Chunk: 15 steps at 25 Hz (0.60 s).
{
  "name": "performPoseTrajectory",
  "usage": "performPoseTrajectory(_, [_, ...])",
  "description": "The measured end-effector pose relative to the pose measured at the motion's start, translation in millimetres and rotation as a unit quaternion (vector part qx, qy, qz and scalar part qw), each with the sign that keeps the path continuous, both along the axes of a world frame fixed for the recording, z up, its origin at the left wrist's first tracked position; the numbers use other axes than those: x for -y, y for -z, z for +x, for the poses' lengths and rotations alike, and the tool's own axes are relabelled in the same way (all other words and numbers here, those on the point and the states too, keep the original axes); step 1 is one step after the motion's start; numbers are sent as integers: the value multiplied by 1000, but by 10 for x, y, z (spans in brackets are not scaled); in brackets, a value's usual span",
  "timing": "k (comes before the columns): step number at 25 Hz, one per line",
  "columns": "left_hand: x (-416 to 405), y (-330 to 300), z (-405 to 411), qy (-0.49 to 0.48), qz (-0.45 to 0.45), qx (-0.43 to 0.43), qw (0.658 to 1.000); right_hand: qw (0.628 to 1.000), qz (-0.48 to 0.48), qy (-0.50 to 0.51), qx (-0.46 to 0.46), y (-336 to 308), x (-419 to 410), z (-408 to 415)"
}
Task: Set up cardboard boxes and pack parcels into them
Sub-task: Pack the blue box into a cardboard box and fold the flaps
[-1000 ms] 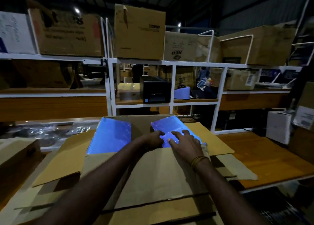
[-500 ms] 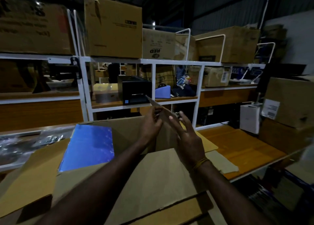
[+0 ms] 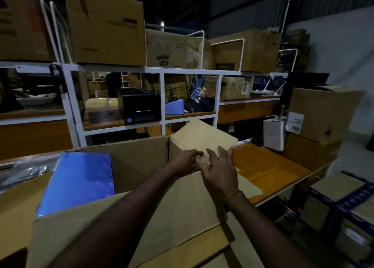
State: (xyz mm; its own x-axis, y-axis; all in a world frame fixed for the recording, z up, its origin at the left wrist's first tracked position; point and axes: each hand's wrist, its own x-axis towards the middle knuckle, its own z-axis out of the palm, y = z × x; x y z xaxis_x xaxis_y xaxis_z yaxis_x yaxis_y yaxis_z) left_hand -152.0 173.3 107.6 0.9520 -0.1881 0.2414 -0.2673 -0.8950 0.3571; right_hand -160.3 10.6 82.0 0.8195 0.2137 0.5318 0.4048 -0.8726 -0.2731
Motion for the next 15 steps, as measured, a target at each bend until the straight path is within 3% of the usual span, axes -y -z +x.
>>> performPoseTrajectory(8, [16, -18, -57, -32, 59, -3, 998, 990, 46, 9, -134, 95, -5, 8])
performPoseTrajectory(12, [73, -89, -234, -62, 83, 9, 995, 994, 26, -8, -110, 52, -29, -60])
performPoseTrajectory(15, [52, -67, -487, -102, 65, 48, 992, 999, 13, -33, -34, 19, -110, -153])
